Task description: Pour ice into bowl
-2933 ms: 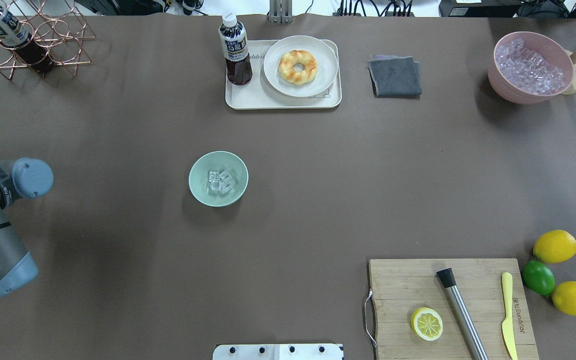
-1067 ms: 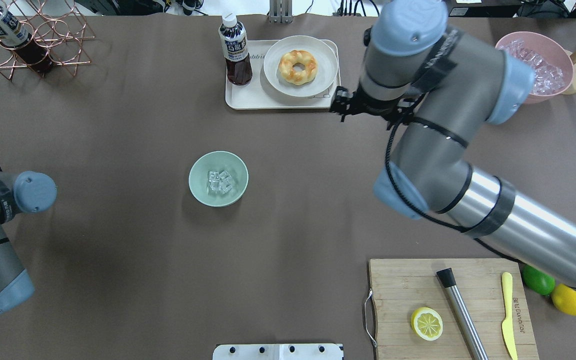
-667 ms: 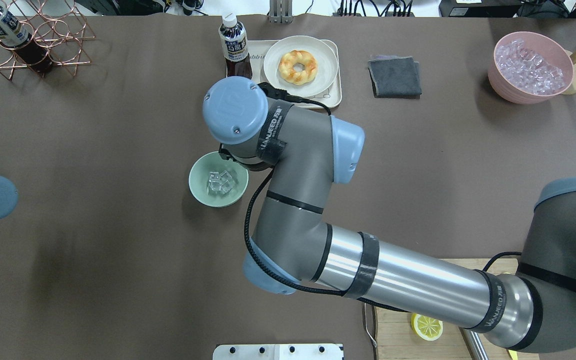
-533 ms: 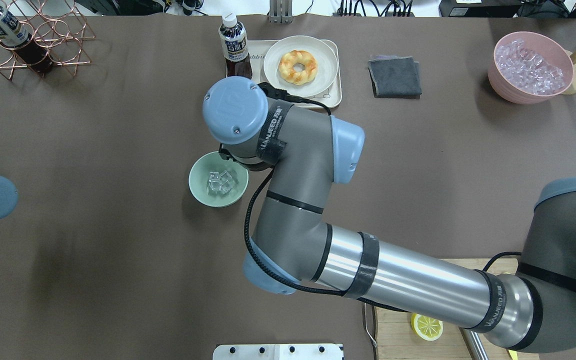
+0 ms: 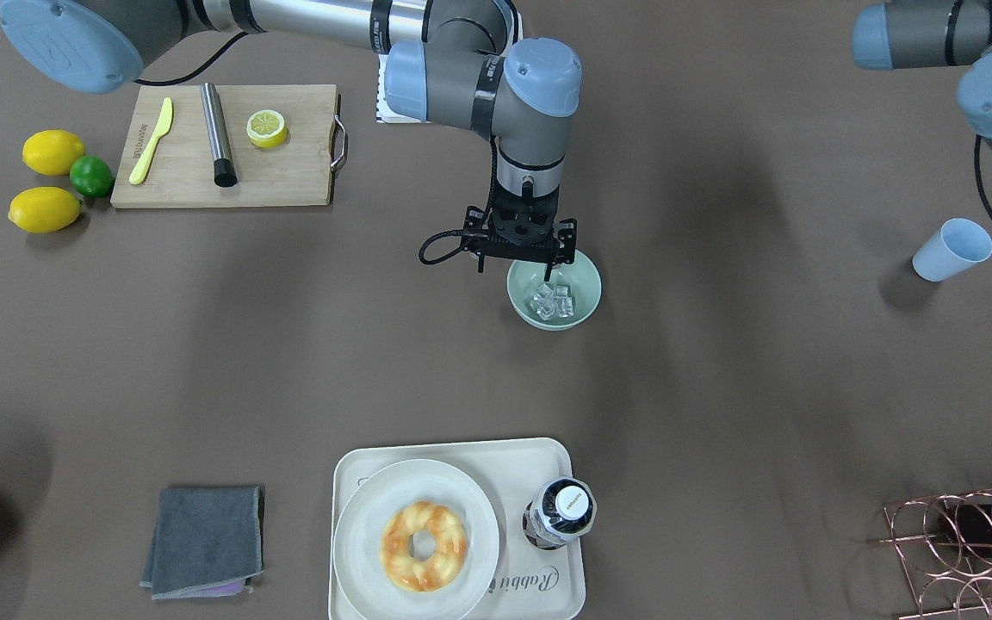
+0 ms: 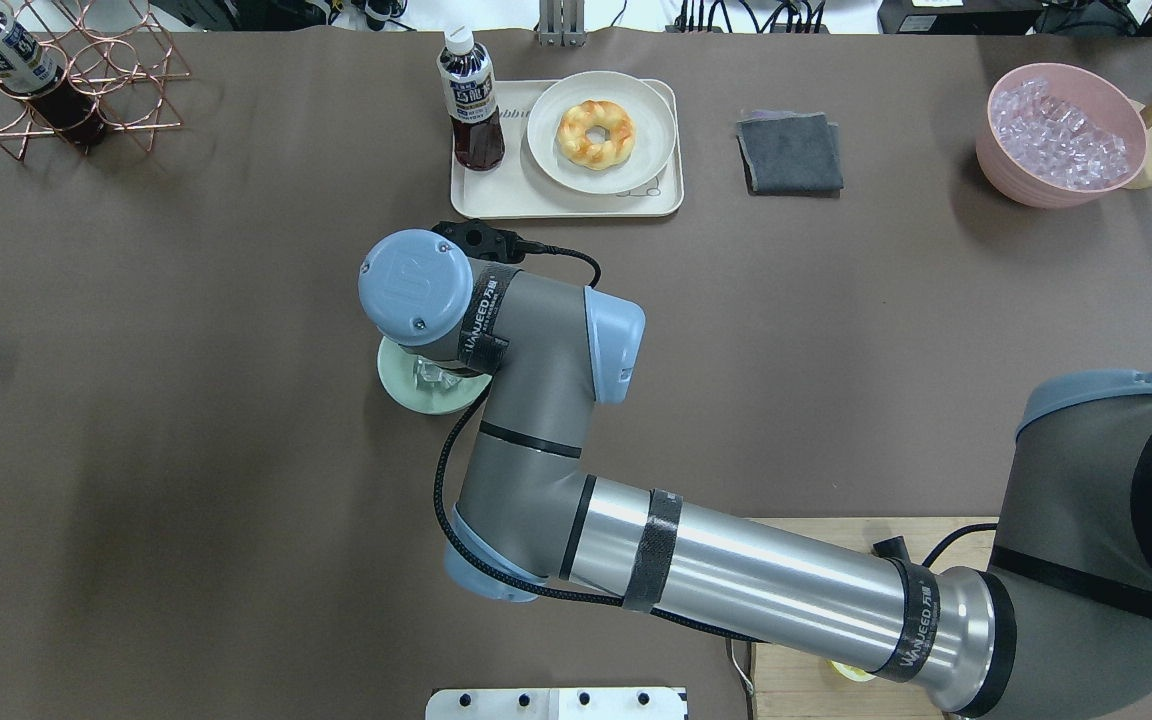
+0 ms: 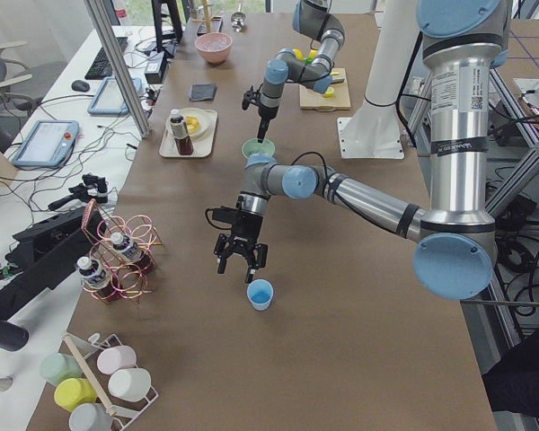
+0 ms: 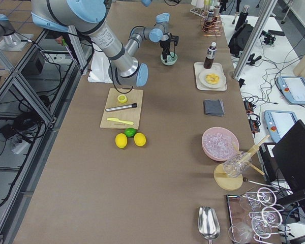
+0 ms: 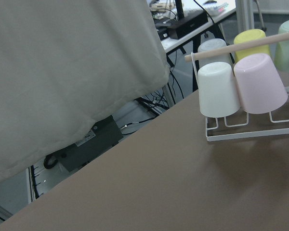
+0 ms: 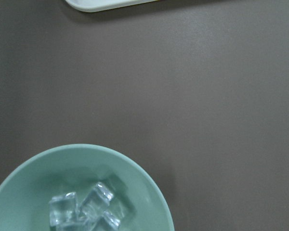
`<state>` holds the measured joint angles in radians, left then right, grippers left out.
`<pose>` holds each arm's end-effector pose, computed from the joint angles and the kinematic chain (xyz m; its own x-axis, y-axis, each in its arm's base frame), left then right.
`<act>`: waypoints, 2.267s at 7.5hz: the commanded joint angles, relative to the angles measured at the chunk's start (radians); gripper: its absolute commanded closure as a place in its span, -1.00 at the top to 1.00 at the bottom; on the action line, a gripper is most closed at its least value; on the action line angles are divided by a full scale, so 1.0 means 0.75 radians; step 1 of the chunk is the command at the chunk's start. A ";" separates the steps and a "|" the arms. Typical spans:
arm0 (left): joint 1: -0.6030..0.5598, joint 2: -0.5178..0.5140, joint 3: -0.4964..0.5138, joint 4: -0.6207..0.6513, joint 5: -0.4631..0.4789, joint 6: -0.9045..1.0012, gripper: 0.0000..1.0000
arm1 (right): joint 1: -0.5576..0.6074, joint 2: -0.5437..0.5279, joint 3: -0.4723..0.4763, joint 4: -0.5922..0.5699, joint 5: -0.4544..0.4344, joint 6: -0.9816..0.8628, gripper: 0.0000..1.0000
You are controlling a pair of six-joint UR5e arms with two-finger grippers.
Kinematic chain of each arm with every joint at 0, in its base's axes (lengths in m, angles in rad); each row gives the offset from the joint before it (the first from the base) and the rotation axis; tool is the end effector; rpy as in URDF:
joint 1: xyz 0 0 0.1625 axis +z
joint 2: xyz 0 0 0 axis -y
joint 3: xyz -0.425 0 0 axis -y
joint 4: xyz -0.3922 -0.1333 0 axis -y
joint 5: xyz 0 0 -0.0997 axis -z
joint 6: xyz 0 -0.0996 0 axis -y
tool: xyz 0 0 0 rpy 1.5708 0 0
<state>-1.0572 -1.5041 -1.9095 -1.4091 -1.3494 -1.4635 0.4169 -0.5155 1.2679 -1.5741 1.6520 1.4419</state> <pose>0.0905 -0.4762 0.5668 0.5778 -0.8116 -0.0861 0.8044 0.5483 0.2288 -0.6778 -0.4371 0.1088 0.7094 0.1741 0.6830 -0.2641 0.9641 0.0286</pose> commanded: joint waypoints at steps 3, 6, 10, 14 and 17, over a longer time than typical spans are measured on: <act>-0.579 -0.009 0.292 -0.434 -0.555 0.895 0.95 | 0.025 -0.006 -0.067 0.072 -0.022 -0.002 0.67; -0.825 0.007 0.298 -0.416 -0.951 1.239 0.95 | 0.011 -0.008 -0.067 0.094 -0.022 0.010 -0.95; -0.855 0.007 0.316 -0.424 -1.174 1.419 0.95 | 0.006 -0.016 -0.061 0.154 -0.018 -0.018 -1.00; -0.840 -0.013 0.300 -0.420 -1.483 1.450 0.95 | 0.204 -0.028 0.054 0.074 0.196 -0.124 -1.00; -0.804 -0.005 0.300 -0.418 -1.482 1.448 0.95 | 0.396 -0.140 0.190 -0.024 0.437 -0.265 -1.00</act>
<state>-1.6716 -1.5102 -1.6821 -1.7267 -2.4594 -0.3732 0.6251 -0.5612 1.3380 -1.5457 1.8834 1.3287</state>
